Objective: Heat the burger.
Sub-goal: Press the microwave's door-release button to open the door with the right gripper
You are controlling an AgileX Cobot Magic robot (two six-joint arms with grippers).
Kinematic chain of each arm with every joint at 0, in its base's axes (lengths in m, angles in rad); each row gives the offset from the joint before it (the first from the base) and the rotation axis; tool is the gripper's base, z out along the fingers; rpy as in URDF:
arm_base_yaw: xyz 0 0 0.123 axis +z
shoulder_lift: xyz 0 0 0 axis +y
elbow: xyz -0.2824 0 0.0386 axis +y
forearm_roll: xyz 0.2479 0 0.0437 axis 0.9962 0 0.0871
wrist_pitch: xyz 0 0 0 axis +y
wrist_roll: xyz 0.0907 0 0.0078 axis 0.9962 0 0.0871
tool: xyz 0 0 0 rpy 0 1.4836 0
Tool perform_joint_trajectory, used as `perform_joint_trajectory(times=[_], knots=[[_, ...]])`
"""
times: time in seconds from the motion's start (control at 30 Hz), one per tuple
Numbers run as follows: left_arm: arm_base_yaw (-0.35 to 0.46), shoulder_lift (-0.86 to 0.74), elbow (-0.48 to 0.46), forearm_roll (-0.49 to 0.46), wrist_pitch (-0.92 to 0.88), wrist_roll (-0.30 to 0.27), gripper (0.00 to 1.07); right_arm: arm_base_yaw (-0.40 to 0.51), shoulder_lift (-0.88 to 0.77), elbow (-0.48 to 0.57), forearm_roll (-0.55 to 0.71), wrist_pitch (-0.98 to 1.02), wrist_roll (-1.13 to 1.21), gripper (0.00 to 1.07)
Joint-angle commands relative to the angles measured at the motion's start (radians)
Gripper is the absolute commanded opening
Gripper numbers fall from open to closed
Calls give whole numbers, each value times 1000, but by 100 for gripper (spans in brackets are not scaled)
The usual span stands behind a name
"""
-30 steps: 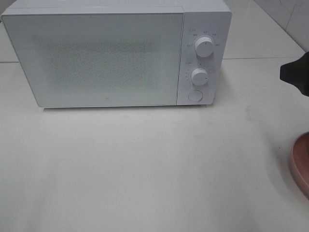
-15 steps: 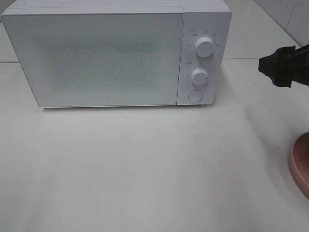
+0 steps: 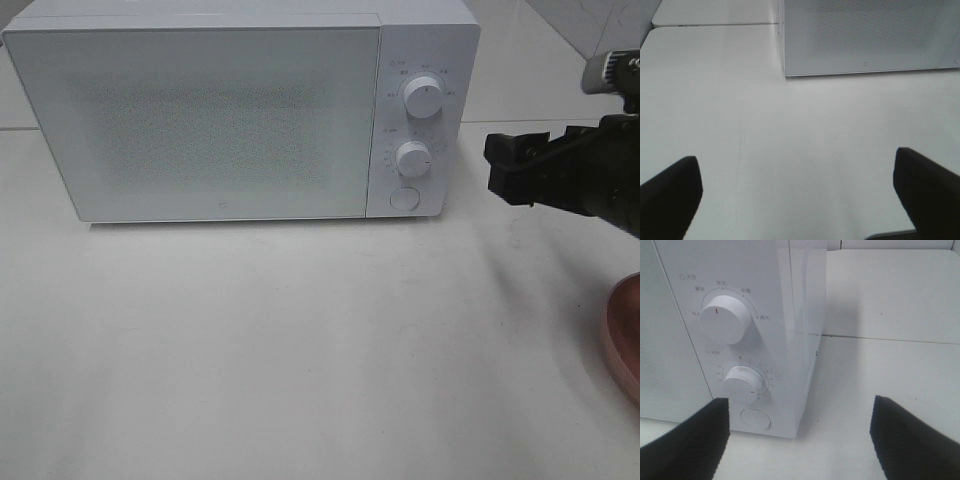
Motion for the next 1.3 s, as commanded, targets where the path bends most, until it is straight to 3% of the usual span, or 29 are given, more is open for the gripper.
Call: perform_joint_trajectory(times=[0.03, 0.1, 0.47, 0.83, 1.3], knots=[[2, -7, 2, -9, 2, -3, 96, 47, 43, 15, 118, -106, -78, 76], [2, -7, 2, -9, 2, -3, 96, 136, 119, 20, 258, -220, -133, 76], [2, -7, 2, -9, 2, -3, 96, 335, 264, 27, 405, -494, -149, 76], [2, -7, 2, -9, 2, -3, 96, 487, 339, 26, 583, -593, -147, 76], [2, -7, 2, -9, 2, -3, 96, 525, 366, 26, 595, -589, -136, 75]])
